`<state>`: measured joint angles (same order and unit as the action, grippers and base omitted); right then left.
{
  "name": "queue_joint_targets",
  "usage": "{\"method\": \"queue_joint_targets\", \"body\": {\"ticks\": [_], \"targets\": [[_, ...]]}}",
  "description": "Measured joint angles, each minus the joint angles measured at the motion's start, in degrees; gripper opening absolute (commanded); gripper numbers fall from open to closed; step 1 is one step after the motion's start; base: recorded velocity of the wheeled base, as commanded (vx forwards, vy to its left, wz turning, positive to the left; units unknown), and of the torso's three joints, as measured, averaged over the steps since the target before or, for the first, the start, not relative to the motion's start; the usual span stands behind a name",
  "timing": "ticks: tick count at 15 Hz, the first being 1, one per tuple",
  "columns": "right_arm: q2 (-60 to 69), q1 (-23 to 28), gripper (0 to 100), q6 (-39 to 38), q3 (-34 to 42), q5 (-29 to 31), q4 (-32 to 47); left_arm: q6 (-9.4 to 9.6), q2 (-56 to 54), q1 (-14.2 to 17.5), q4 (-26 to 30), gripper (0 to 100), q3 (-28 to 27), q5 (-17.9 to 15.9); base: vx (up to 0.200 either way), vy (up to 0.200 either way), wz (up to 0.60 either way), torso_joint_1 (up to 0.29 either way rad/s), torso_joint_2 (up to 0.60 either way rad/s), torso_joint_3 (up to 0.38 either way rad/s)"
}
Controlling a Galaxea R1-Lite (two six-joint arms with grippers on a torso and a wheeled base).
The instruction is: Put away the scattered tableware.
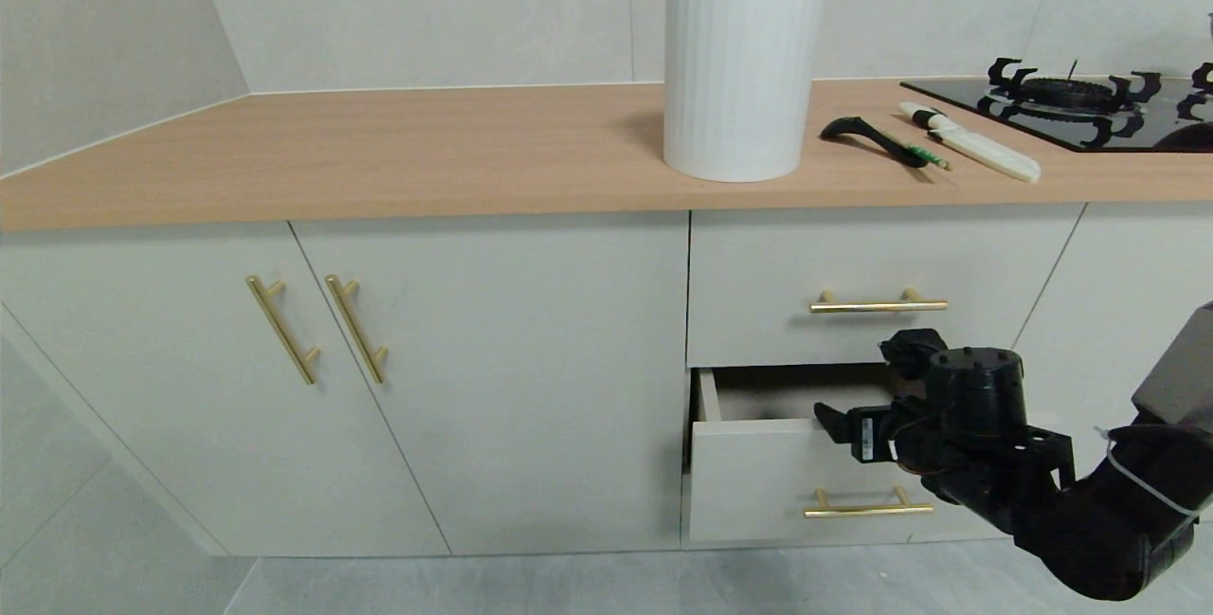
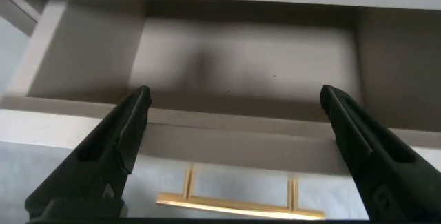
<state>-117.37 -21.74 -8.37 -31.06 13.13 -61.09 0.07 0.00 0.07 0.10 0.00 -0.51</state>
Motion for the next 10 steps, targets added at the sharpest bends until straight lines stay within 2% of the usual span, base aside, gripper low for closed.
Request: {"method": "queue_joint_targets", "body": {"ticks": [7,10], "targets": [[0.06,-0.04,100,-0.05,0.2,-0.13,4.82,0.02,0.0,0.0,0.0,100,0.0,-0.02,0.0,0.0,0.0,0.0,0.0,0.0],[2.44,-0.09,100,-0.24,0.02,-0.66,12.86,0.02,0.0,0.0,0.0,100,0.0,-0.02,0.0,0.0,0.0,0.0,0.0,0.0]]}}
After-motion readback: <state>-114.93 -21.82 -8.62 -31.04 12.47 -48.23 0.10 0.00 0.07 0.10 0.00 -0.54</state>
